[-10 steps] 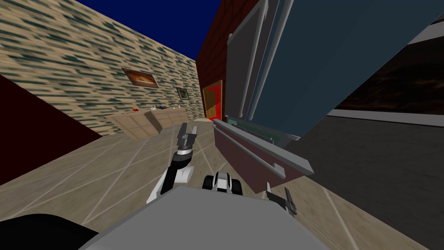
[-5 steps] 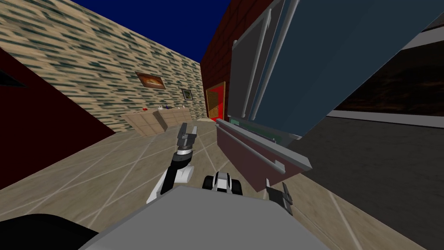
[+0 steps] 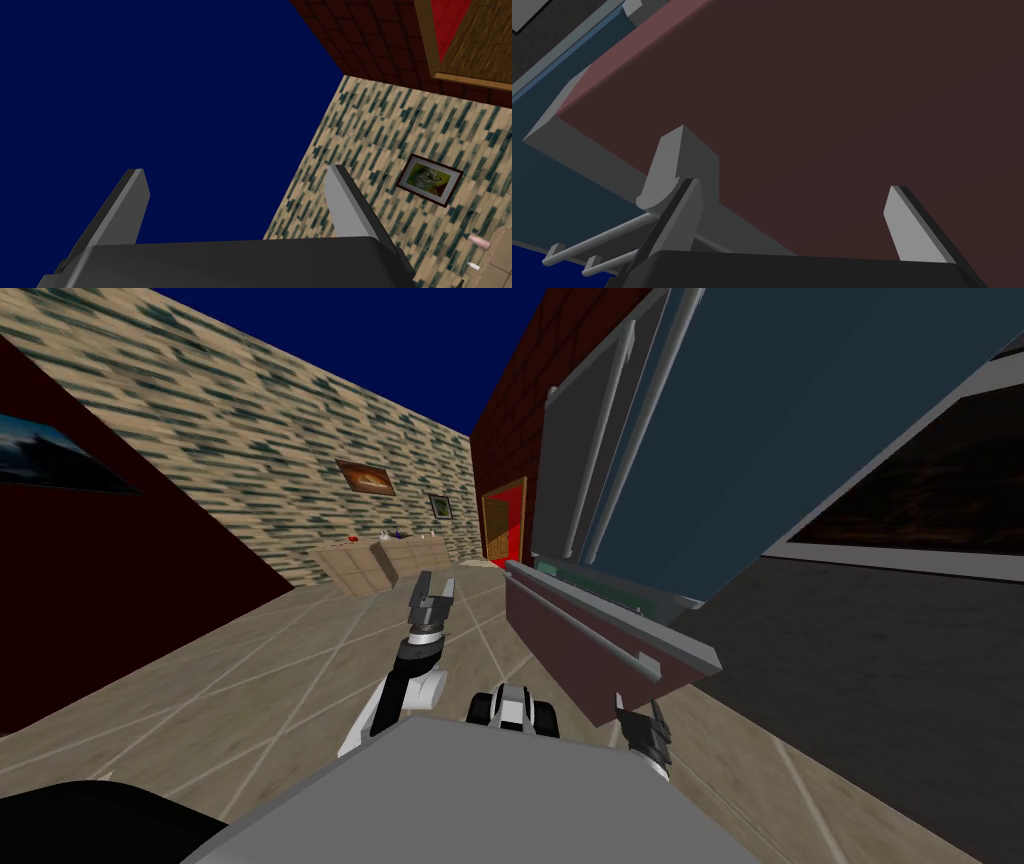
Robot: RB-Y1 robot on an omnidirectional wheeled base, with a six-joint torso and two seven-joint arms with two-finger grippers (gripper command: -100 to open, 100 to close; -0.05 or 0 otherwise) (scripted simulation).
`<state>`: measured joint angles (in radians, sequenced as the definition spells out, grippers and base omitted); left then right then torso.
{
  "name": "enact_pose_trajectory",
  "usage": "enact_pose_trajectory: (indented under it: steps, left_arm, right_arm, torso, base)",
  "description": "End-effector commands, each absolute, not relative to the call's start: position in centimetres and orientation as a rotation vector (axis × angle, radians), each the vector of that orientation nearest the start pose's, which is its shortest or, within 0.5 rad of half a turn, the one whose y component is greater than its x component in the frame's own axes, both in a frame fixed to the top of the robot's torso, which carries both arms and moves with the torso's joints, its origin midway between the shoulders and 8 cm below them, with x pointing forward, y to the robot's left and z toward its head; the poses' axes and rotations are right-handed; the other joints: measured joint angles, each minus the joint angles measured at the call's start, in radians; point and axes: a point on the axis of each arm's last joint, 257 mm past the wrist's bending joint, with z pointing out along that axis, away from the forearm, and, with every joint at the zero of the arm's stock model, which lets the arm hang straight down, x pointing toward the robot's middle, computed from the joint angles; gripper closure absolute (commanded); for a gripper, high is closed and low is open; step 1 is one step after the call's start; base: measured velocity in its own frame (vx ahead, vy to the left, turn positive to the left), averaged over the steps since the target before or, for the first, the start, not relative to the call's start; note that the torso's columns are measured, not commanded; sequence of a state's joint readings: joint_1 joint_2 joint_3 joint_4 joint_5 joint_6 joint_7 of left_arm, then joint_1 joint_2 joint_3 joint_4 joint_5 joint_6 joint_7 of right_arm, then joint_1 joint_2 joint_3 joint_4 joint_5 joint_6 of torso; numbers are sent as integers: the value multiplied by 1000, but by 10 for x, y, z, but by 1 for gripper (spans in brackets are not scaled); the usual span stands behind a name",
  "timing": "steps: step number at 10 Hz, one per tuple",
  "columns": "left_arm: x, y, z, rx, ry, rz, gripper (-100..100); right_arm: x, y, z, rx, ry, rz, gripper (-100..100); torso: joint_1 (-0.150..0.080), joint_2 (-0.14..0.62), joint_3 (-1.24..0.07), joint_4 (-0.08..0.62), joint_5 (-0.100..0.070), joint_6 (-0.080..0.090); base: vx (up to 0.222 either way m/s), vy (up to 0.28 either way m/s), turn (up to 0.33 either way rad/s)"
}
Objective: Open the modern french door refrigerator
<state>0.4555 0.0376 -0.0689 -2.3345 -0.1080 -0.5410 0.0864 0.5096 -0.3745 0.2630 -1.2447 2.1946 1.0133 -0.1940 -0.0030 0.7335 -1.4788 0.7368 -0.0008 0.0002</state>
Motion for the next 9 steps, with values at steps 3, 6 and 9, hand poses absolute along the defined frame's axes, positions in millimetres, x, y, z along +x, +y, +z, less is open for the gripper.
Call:
enact_pose_trajectory:
  steps: [3,6,9]
  left_arm:
    - [330,230,67,-493,596,-1431,0]
    - [330,230,67,-492,596,-1431,0]
    - [330,230,67,-493,596,-1431,0]
  right_arm:
    - [282,-491,-367,-405,1627,-1239,-100]
    - [302,-523,-361,-429,1628,-1272,-100]
    - [320,-553,-358,-425,1645,-1311,-100]
  torso:
    - [1,3,2,1,0,0]
    - [6,8,4,2,1,-1]
    - [0,1,1,0,0,0]
  base:
    - [-95,52,29]
    - [-94,52,140]
    - [-92,69,86]
